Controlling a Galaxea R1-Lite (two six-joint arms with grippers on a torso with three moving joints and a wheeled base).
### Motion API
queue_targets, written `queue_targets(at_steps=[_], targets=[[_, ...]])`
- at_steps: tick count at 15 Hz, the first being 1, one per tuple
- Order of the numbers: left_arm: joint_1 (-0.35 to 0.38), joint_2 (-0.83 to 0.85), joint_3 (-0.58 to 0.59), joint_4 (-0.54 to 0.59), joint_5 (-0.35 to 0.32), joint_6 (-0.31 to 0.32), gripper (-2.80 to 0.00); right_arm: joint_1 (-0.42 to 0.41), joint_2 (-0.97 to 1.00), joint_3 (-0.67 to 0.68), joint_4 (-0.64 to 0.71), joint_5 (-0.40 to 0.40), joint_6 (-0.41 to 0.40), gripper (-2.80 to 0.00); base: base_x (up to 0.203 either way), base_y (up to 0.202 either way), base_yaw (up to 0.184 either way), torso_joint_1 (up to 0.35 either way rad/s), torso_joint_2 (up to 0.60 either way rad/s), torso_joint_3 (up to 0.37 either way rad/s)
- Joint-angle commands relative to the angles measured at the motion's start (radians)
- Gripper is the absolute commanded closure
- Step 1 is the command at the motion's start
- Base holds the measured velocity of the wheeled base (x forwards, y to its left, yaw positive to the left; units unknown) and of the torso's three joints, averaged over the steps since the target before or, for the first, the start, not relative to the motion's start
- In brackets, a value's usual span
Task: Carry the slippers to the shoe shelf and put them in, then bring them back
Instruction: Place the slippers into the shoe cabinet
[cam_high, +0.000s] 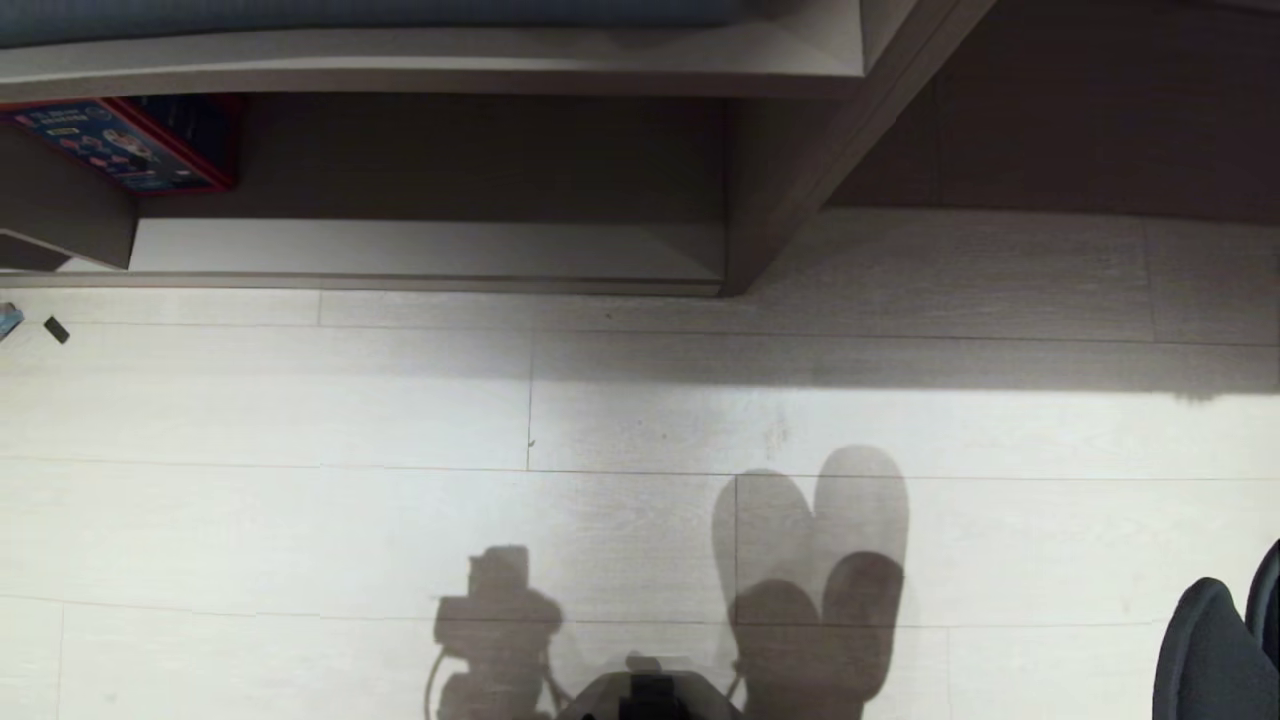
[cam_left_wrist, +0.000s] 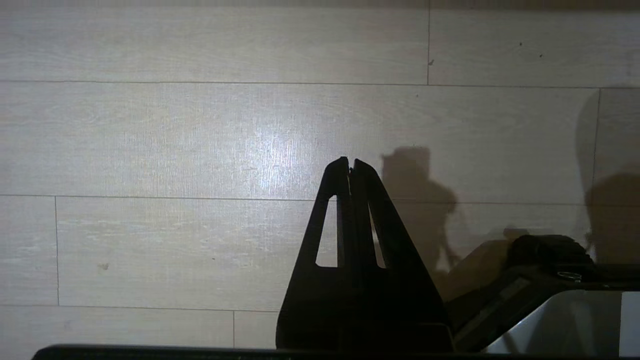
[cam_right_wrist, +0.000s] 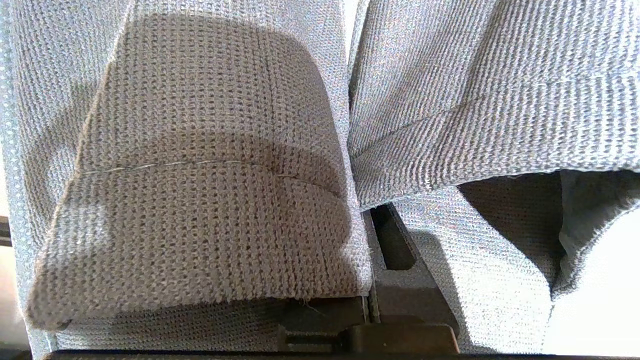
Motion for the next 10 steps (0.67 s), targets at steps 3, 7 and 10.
queue_targets(at_steps=[3, 7, 10], targets=[[0.0, 0.001, 0.008, -0.002, 0.0, 0.0, 0.0, 0.0, 0.003, -0.001, 0.0, -0.001, 0.001, 0.0, 0.0, 0.0, 0.0, 0.003, 0.0, 0.203], [0.0, 0.001, 0.008, -0.002, 0.0, 0.0, 0.0, 0.0, 0.003, -0.001, 0.0, -0.001, 0.001, 0.0, 0.0, 0.0, 0.0, 0.003, 0.0, 0.201], [0.0, 0.001, 0.008, 0.0, 0.0, 0.0, 0.0, 0.0, 0.003, -0.001, 0.0, -0.001, 0.002, 0.0, 0.0, 0.0, 0.0, 0.005, 0.0, 0.202]])
